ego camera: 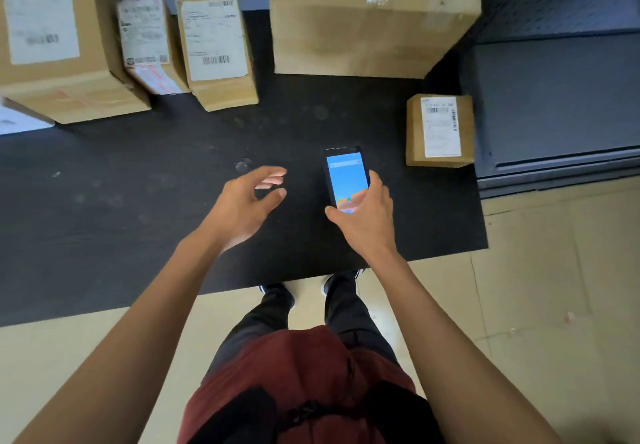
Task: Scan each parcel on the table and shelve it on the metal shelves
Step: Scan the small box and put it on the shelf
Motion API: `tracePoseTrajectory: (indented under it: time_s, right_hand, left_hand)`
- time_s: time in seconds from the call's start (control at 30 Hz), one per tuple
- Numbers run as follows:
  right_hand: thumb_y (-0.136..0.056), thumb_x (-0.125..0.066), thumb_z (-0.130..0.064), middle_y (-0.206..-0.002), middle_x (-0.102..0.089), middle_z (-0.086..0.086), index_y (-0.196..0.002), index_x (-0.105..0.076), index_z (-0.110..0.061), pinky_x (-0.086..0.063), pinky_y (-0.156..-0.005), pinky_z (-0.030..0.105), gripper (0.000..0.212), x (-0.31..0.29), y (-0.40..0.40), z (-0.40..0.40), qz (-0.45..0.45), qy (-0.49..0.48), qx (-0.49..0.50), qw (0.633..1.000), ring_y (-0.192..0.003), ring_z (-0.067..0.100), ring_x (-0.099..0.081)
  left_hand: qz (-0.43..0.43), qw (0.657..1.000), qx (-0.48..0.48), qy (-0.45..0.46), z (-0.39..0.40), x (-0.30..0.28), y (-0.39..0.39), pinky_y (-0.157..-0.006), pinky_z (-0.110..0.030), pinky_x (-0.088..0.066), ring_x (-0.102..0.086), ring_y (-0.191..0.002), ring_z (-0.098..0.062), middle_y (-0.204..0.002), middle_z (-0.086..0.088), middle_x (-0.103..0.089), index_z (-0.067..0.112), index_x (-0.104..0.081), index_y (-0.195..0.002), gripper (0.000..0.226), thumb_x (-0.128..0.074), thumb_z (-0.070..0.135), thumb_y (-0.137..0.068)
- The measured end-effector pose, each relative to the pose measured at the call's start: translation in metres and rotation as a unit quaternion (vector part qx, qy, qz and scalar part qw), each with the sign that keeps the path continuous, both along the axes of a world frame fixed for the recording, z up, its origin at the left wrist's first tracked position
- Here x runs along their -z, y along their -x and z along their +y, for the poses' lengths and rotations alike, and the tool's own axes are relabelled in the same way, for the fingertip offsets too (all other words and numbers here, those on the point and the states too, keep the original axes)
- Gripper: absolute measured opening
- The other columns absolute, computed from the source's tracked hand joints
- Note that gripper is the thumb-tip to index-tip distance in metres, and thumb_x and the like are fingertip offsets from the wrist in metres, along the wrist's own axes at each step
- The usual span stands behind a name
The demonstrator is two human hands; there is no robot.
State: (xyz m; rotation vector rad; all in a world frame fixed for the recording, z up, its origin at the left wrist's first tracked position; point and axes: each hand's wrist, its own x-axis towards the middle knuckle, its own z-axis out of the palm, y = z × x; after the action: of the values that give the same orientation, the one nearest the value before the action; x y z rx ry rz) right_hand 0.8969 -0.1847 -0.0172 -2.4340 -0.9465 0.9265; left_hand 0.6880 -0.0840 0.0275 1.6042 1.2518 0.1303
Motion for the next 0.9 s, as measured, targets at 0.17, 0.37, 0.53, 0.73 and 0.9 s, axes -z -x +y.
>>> tracePoseTrajectory:
  time_s: [0.17, 0.37, 0.53, 0.73, 0.9]
  right_hand:
    - [-0.073, -0.087, -0.045, -0.138, -0.045, -0.001, -0.15, -0.024, -0.026, -0.045, -0.088, 0.026, 0.102, -0.019, -0.066, -0.027, -0.022, -0.006, 0.032, 0.999, -0.128, 0.016, -0.045]
    - [-0.073, -0.086, -0.045, -0.135, -0.046, -0.002, -0.154, -0.025, -0.024, -0.052, -0.089, 0.03, 0.103, -0.036, -0.129, -0.054, 0.019, 0.0, 0.092, 0.996, -0.125, 0.017, -0.049]
    - [-0.075, -0.084, -0.042, -0.133, -0.048, 0.0, -0.154, -0.026, -0.022, -0.051, -0.091, 0.031, 0.1, -0.047, -0.167, -0.068, 0.014, 0.004, 0.092, 0.996, -0.124, 0.016, -0.049]
    - [-0.075, -0.084, -0.043, -0.128, -0.048, 0.001, -0.145, -0.035, -0.021, -0.055, -0.089, 0.035, 0.088, -0.054, -0.198, -0.069, -0.003, 0.029, 0.074, 0.997, -0.12, 0.017, -0.051]
    - [-0.074, -0.084, -0.043, -0.124, -0.049, 0.001, -0.144, -0.036, -0.021, -0.057, -0.09, 0.039, 0.088, -0.056, -0.21, -0.067, -0.005, 0.043, 0.083, 0.996, -0.117, 0.018, -0.053]
  left_hand:
    - [-0.003, 0.997, 0.068, -0.022, -0.005, 0.001, -0.069, -0.109, -0.041, -0.048, -0.058, -0.124, -0.007, -0.13, 0.011, -0.065, 0.028, -0.061, -0.138, 0.037, -0.062, 0.029, -0.101]
    - [0.021, 0.986, 0.151, -0.066, -0.012, 0.001, -0.154, -0.1, -0.028, -0.045, -0.054, -0.127, -0.013, -0.144, 0.008, -0.056, 0.03, -0.057, -0.14, 0.039, -0.061, 0.03, -0.101]
    - [0.064, 0.963, 0.235, -0.117, -0.016, 0.005, -0.208, -0.112, -0.04, -0.044, -0.043, -0.142, -0.019, -0.157, 0.003, -0.043, 0.028, -0.052, -0.146, 0.046, -0.062, 0.029, -0.101]
    - [0.102, 0.958, 0.24, -0.118, -0.009, 0.016, -0.251, -0.119, -0.045, -0.033, -0.033, -0.149, -0.026, -0.165, 0.001, -0.03, 0.027, -0.045, -0.152, 0.054, -0.062, 0.03, -0.1]
    - [0.125, 0.949, 0.269, -0.107, -0.005, 0.033, -0.271, -0.119, -0.051, -0.035, -0.027, -0.151, -0.029, -0.168, 0.002, -0.021, 0.026, -0.038, -0.156, 0.061, -0.061, 0.033, -0.1]
